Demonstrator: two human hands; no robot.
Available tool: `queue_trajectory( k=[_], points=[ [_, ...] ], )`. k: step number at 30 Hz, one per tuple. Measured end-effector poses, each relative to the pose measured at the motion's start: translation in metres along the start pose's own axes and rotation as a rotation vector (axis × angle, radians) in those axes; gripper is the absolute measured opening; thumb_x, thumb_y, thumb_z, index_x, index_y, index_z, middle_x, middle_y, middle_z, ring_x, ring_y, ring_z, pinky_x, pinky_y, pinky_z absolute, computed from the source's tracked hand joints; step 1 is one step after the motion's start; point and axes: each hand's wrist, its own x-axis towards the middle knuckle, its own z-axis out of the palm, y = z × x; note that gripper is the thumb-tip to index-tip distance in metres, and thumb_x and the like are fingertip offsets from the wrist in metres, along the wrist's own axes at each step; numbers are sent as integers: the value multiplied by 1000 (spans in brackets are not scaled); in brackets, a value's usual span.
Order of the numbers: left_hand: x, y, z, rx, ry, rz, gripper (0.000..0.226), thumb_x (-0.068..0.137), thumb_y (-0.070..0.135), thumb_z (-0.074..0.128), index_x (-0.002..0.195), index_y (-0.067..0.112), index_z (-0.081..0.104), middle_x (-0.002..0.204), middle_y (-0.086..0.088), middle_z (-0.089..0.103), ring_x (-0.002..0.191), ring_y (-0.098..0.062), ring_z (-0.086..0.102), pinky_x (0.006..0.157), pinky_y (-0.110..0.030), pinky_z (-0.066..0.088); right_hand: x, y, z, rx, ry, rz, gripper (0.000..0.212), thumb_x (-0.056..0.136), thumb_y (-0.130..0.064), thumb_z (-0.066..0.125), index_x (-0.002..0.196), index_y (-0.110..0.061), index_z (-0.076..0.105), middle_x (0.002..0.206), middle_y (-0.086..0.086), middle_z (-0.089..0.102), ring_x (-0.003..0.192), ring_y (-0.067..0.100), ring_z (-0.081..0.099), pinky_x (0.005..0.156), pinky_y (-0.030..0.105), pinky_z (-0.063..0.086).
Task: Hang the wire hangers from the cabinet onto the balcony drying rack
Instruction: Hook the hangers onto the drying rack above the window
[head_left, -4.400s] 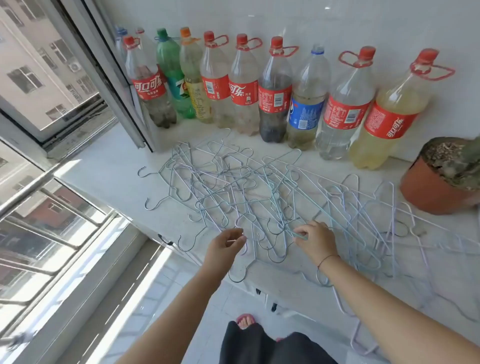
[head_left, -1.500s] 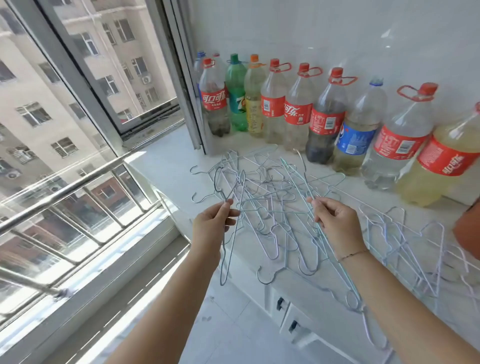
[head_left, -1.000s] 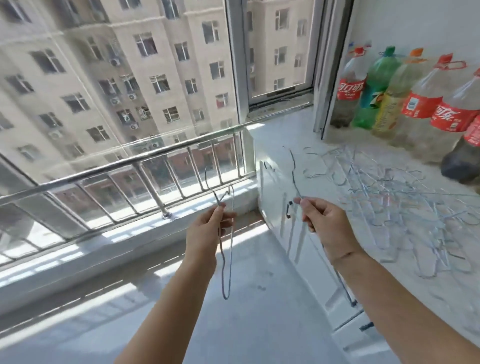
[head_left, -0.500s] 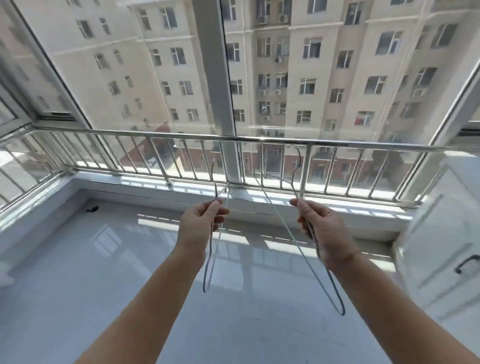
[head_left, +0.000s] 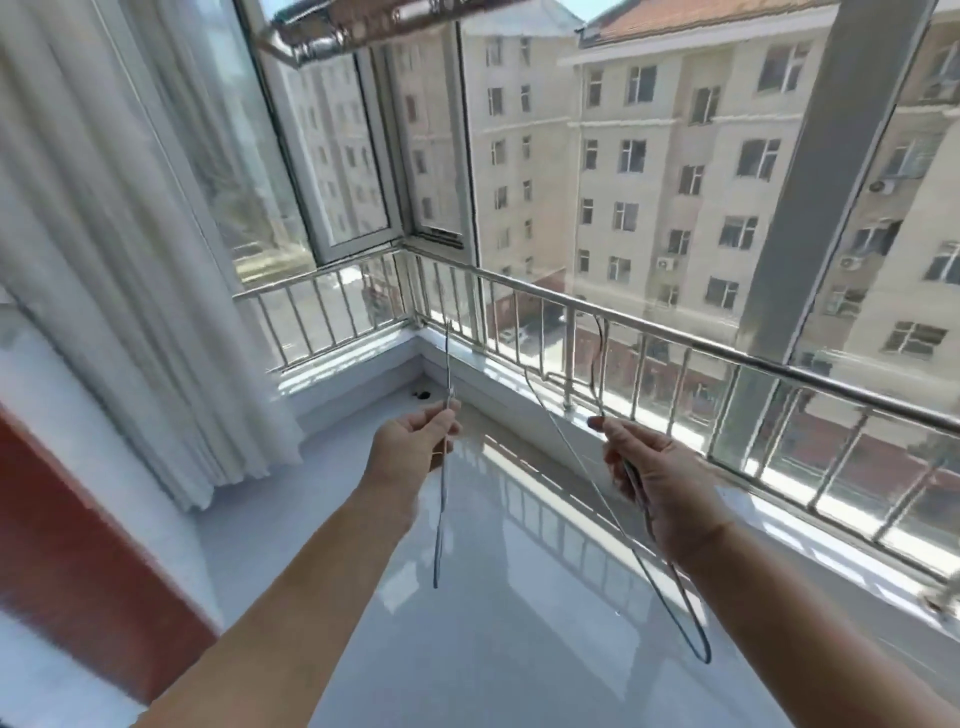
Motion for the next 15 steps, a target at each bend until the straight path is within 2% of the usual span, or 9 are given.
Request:
queue_trajectory(
  k=[5,8,11,15],
  points=[
    [72,27,-46,-57,105,3,18,92,7,55,103,3,68,78,-1,62,64,-8,51,68,-20,44,86,5,75,3,-105,10,14,86,-13,59,92,-6,70,61,2,46,47,10,32,45,15,28],
    [117,45,-74,-67,168,25,19,92,8,54,105,5,68,76,1,61,62,-5,53,62,-16,44,133,5,120,16,-158,28,13,85,-14,60,88,-9,71,58,2,46,48,13,31,45,15,27],
    [159,61,-103,-85,222,44,19,92,9,54,104,7,68,75,2,60,66,-8,51,56,-12,43,175,6,165,3,-210,42,14,85,-12,59,92,-5,69,59,1,47,51,13,30,45,15,28],
    [215,77,-142,-123,249,73,16,91,10,56,99,9,70,73,1,62,69,-10,51,69,-22,40,226,12,222,-13,-257,34,17,83,-14,61,94,-3,69,62,3,45,51,11,35,45,16,31]
  ],
)
